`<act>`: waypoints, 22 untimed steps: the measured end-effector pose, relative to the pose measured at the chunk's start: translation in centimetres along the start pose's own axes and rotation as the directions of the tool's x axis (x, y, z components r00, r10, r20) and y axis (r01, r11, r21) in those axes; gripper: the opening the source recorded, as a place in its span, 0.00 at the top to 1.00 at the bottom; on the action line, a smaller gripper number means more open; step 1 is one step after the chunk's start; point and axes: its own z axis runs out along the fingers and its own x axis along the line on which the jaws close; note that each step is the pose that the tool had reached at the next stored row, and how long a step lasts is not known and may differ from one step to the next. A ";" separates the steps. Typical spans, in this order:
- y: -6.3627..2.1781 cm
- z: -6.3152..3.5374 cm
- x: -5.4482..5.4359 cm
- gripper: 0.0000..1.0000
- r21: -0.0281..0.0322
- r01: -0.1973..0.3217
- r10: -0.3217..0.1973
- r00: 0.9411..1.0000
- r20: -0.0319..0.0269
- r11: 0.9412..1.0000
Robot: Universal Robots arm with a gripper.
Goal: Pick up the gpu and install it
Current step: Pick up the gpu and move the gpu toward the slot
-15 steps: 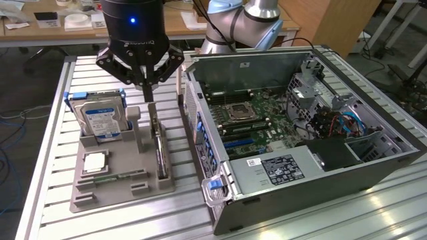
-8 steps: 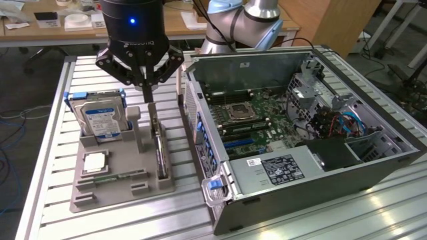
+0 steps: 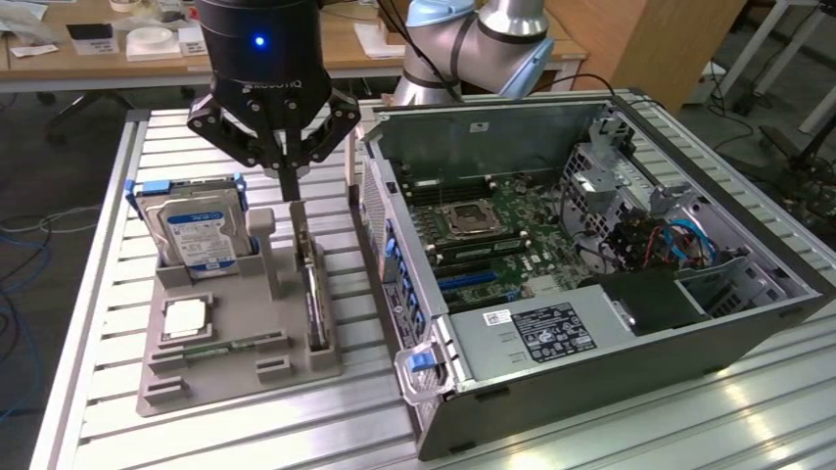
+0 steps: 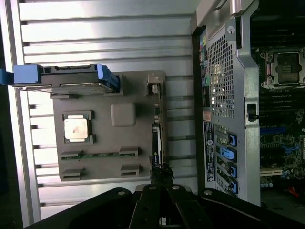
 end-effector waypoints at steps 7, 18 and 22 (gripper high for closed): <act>0.00 0.00 0.0 0.83 0.000 0.000 0.000 1.000 0.000 1.000; -0.01 0.12 0.0 0.59 0.000 0.000 0.000 1.000 0.000 1.000; -0.01 0.79 0.1 0.59 0.000 0.000 0.000 1.000 0.000 1.000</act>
